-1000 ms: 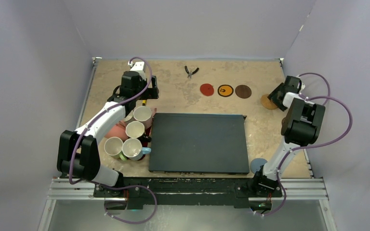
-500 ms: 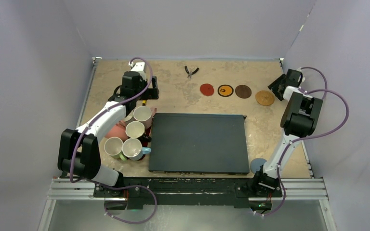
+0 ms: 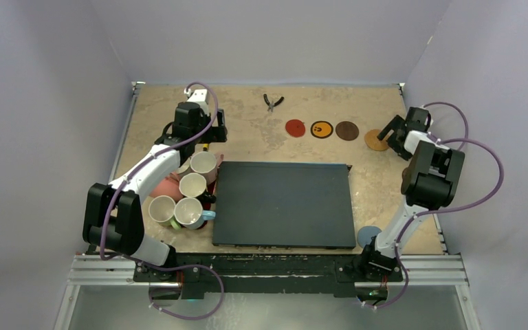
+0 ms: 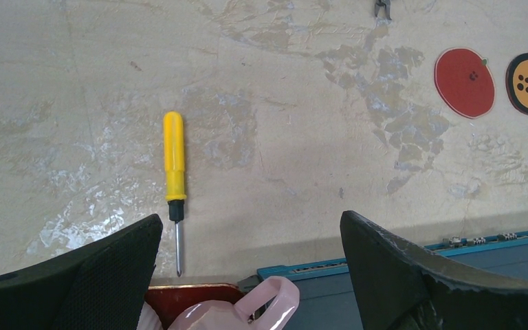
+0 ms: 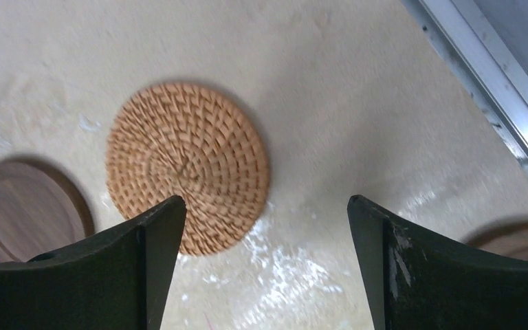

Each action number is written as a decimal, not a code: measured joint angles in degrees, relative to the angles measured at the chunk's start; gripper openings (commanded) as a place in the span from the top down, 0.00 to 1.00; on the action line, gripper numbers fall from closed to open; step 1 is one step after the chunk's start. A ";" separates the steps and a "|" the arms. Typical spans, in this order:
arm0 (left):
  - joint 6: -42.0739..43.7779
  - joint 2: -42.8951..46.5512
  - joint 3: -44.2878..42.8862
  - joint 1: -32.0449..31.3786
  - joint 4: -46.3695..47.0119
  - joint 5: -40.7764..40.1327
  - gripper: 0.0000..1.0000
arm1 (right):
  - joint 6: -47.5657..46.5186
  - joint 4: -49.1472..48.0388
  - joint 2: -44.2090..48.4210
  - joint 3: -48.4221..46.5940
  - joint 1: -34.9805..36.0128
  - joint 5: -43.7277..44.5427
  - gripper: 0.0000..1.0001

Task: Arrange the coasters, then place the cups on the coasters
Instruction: Move the coaster to the center of the board.

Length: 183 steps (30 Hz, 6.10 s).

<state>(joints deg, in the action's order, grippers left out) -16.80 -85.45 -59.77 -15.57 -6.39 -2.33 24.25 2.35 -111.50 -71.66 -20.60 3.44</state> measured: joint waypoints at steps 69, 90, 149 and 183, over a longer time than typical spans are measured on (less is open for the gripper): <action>-0.07 -0.92 0.00 -0.66 -0.07 0.15 0.05 | -15.96 9.86 -25.16 -38.25 14.64 -5.07 0.29; -0.04 -0.92 0.00 -0.68 -0.07 -0.70 0.05 | -15.41 7.32 -16.55 -31.08 15.72 -5.84 0.20; 0.04 -3.80 0.00 -1.40 -0.13 -0.85 0.05 | -19.34 -0.15 -20.24 -27.98 19.71 -19.93 0.20; 0.04 -3.78 0.00 -1.49 -0.13 -0.85 0.05 | -20.37 4.70 -18.18 -27.23 22.23 -20.11 0.08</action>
<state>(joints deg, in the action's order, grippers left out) -16.75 -89.23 -59.77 -17.06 -6.52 -3.18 3.88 7.05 -129.69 -98.89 1.63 -16.67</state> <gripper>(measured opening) 0.949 0.859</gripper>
